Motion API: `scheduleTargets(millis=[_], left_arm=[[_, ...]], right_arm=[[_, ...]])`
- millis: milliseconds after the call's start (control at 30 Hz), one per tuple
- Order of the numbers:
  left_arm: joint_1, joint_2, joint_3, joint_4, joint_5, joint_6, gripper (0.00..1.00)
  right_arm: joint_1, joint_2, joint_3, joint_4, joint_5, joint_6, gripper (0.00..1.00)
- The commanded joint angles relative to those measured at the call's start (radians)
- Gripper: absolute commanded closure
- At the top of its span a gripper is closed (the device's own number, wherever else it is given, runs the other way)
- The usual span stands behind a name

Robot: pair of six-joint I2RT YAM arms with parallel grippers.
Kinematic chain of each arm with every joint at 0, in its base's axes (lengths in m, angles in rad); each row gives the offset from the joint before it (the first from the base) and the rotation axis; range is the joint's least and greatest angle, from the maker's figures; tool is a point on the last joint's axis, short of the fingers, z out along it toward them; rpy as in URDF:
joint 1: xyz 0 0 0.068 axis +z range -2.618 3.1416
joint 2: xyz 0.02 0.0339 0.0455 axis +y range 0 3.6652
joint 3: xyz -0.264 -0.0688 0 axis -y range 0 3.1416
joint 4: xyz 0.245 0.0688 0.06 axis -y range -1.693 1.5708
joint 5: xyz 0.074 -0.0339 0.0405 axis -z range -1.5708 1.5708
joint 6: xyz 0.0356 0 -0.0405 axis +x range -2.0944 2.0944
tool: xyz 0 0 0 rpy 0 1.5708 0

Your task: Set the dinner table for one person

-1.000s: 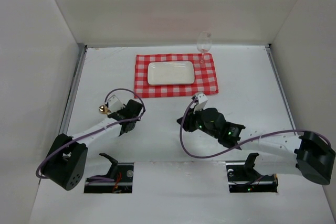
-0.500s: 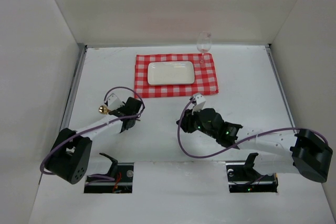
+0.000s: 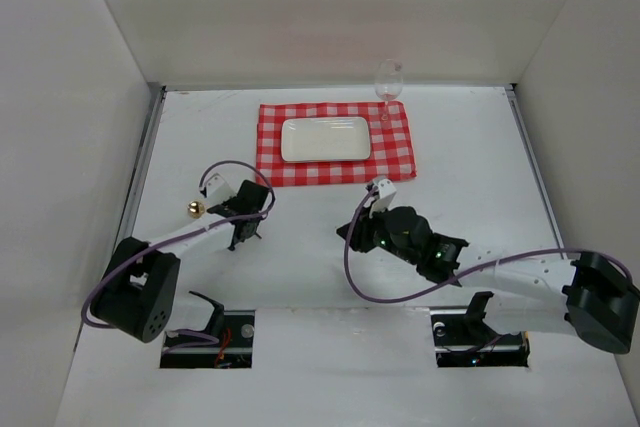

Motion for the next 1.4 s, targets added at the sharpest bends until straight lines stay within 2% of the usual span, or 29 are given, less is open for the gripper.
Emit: scheduleTargets(millis=[0, 233, 300, 600, 700, 800, 900, 1000, 1200, 1367], left_arm=[[0.005, -0.016, -0.007, -0.048, 0.059, 0.045, 0.85], [0.017, -0.025, -0.005, -0.107, 0.065, 0.118, 0.75], [0.024, -0.006, 0.001, -0.097, 0.071, 0.137, 0.75], [0.047, 0.013, -0.002, -0.071, 0.114, 0.194, 0.97], [0.03, -0.037, 0.015, -0.09, 0.099, 0.215, 1.0], [-0.033, -0.108, 0.08, -0.134, 0.068, 0.244, 1.0], [-0.146, -0.16, 0.166, -0.148, 0.04, 0.27, 1.0], [-0.258, -0.134, 0.27, -0.128, 0.043, 0.276, 1.0], [-0.415, 0.06, 0.461, 0.026, 0.089, 0.272, 1.0], [-0.45, 0.289, 0.64, 0.157, 0.155, 0.273, 1.0]], right_arm=[[0.001, -0.036, -0.006, 0.062, -0.012, 0.015, 0.68], [-0.001, -0.046, -0.008, 0.062, -0.026, 0.023, 0.68], [-0.001, -0.045, -0.008, 0.062, -0.026, 0.024, 0.68], [-0.016, -0.081, -0.018, 0.062, -0.026, 0.027, 0.68], [-0.031, -0.113, -0.034, 0.062, -0.006, 0.037, 0.68], [-0.062, -0.174, -0.066, 0.082, 0.032, 0.061, 0.68], [-0.117, -0.263, -0.104, 0.085, 0.05, 0.086, 0.67], [-0.194, -0.366, -0.143, 0.073, 0.054, 0.115, 0.67], [-0.367, -0.564, -0.204, -0.016, 0.102, 0.181, 0.67], [-0.481, -0.694, -0.238, -0.116, 0.162, 0.233, 0.77]])
